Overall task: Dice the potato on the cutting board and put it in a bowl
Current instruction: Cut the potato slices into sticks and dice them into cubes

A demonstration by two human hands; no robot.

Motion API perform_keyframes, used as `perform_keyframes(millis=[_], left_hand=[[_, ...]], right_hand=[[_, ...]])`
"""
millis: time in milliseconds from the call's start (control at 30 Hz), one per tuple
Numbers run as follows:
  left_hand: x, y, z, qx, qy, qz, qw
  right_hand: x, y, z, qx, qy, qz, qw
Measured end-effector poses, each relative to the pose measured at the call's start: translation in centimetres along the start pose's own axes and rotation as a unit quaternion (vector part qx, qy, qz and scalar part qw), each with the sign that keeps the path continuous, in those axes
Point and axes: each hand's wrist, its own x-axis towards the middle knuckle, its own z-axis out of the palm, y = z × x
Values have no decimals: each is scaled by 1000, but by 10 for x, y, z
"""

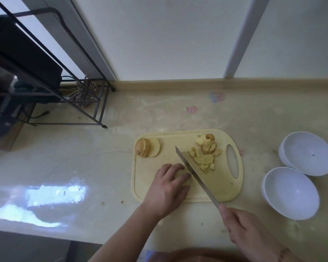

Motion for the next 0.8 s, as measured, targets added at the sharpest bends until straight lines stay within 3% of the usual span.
perform_keyframes(millis=[100, 367, 600, 800], left_hand=[[2, 2, 3, -8, 14, 0, 1000], [1, 1, 6, -18, 35, 2, 999], [1, 1, 9, -27, 50, 9, 998], [1, 1, 10, -32, 50, 2, 998]], right_hand=[[-6, -3, -5, -42, 8, -16, 999], [-8, 12, 9, -5, -21, 55, 998], [-3, 9, 8, -56, -20, 25, 998], [18, 0, 15, 11, -22, 11, 1000]])
